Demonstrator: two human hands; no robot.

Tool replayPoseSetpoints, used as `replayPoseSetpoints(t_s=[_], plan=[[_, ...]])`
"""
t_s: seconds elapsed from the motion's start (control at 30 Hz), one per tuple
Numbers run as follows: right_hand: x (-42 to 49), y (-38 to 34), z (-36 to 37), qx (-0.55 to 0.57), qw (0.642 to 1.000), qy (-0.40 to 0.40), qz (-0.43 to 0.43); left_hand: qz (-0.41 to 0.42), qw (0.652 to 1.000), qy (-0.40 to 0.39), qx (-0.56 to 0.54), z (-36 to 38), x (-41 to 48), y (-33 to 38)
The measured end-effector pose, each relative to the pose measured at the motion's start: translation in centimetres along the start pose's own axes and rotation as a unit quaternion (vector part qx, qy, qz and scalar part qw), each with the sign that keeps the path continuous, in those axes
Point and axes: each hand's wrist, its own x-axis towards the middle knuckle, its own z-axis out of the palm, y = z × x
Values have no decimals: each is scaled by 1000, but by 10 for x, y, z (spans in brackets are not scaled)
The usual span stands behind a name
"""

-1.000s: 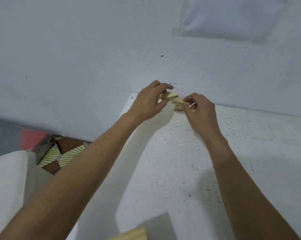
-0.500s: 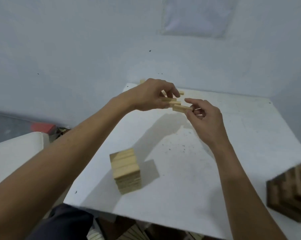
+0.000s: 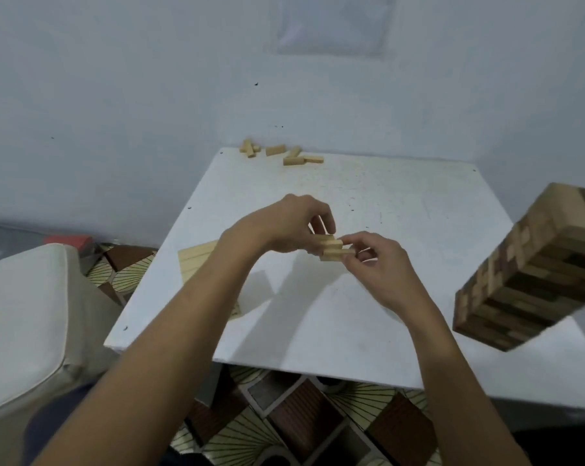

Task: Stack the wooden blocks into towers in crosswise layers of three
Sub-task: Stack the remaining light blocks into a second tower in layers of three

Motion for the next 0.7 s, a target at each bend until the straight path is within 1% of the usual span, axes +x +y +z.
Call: replayPoseSetpoints(t_s=[0.23, 0.37, 0.47, 0.6, 0.7], plan=[[-25, 25, 1, -147, 989, -15, -29, -27, 998, 50, -5, 62, -2, -2], [-35, 35, 1, -204, 977, 12, -57, -5, 995, 102, 19, 81, -5, 0], [-42, 36, 1, -211, 974, 25, -75, 4, 991, 133, 12, 91, -9, -2], [-47, 37, 3, -208, 974, 21, -86, -6, 991, 134, -28, 99, -16, -9], [-50, 38, 5, -198, 975, 22, -96, 0, 990, 138, -28, 101, -21, -13]])
